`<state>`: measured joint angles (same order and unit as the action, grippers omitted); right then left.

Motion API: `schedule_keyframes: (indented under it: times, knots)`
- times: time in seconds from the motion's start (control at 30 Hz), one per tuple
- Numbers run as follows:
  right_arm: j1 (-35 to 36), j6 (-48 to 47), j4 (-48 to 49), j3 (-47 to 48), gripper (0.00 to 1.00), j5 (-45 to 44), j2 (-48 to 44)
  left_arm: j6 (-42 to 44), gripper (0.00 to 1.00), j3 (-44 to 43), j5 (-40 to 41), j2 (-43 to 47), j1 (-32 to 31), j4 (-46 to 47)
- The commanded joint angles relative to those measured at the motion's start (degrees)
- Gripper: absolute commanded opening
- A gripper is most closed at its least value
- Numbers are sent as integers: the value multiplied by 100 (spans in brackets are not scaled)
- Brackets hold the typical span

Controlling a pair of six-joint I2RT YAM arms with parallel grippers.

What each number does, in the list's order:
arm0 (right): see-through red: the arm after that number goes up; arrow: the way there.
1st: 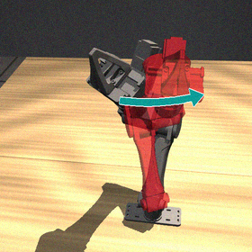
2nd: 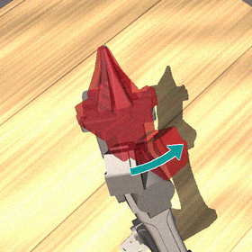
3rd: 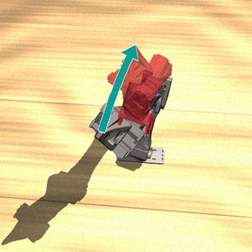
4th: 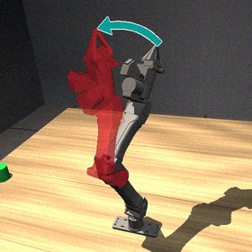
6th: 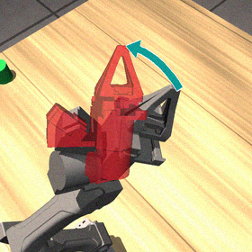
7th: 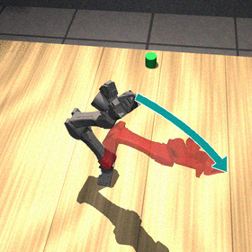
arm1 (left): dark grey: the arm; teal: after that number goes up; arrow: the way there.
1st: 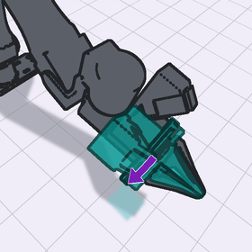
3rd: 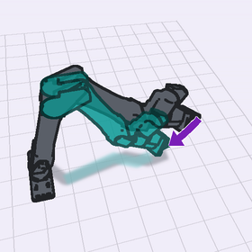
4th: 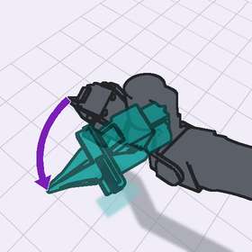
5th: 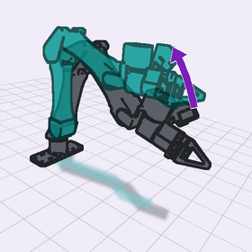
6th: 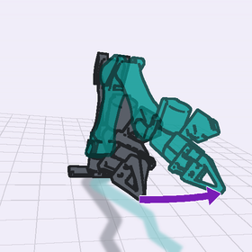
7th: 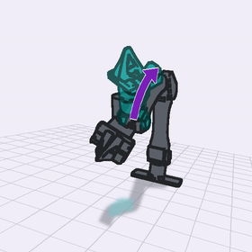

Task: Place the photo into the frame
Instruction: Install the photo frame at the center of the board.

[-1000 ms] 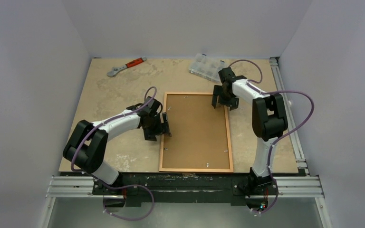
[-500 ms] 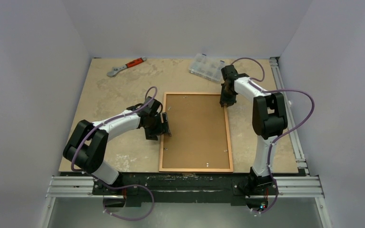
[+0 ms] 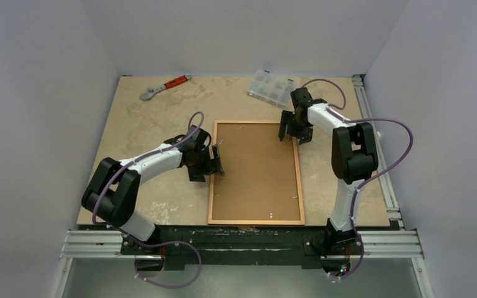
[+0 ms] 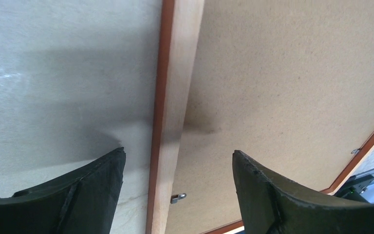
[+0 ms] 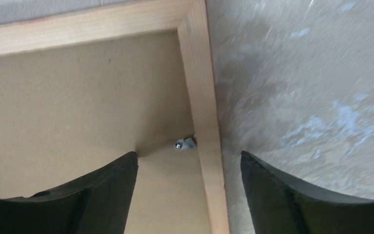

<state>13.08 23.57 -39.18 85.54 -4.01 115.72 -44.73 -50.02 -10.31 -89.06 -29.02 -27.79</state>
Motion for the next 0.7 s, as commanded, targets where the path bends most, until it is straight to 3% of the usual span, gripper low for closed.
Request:
schedule_keyframes:
  times: [0.0, 0.13, 0.27, 0.67]
  knots:
    - [-260, 142, 280, -441, 80, 1000, -609, 75, 78, 13, -2, 291, 287, 323]
    - [-599, 317, 727, -1112, 83, 2014, -932, 94, 79, -185, -264, 239, 609, 498]
    - [-659, 392, 954, -1680, 84, 2325, -1321, 234, 78, -760, -467, -176, 845, 434]
    - [-665, 341, 1083, -2180, 84, 2411, -1606, 681, 78, -3318, 785, -1824, 865, -1159]
